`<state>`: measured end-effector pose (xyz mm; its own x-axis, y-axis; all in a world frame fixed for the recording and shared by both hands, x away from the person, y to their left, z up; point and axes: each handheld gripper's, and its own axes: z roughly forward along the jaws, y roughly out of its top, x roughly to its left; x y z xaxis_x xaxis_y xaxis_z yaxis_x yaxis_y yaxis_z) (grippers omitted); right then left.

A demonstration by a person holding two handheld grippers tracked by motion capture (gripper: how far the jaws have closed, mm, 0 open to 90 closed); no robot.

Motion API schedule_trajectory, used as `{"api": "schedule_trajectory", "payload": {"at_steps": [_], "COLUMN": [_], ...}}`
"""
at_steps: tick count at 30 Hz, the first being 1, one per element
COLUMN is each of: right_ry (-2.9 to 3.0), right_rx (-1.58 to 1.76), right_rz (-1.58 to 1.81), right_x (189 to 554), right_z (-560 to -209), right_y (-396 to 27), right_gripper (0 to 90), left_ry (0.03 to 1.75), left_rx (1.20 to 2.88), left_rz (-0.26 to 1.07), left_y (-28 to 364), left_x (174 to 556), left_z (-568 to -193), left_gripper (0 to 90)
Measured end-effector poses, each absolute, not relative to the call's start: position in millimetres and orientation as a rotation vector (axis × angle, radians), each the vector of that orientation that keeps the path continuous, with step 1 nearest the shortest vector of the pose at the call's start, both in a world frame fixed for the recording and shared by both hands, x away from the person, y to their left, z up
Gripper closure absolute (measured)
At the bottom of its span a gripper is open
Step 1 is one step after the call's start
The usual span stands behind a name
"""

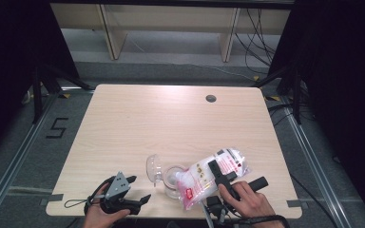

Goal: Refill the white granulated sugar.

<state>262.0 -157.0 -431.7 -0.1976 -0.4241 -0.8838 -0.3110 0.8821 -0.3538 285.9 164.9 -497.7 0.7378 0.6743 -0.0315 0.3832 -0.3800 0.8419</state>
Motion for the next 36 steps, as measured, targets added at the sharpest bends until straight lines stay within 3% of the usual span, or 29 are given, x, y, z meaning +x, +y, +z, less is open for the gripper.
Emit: {"api": "schedule_trajectory", "payload": {"at_steps": [36], "right_ry": [1.800], "right_rx": [-0.542], "right_rz": [-0.074], "right_x": [258.0], "right_z": [-427.0], "right_y": [-164.8], "right_gripper": [52.0], "left_ry": [0.781], "left_rx": [2.029], "left_rz": [0.417], "left_y": [166.8], "left_x": [287.2], "left_z": [-497.2], "left_gripper": [17.7]}}
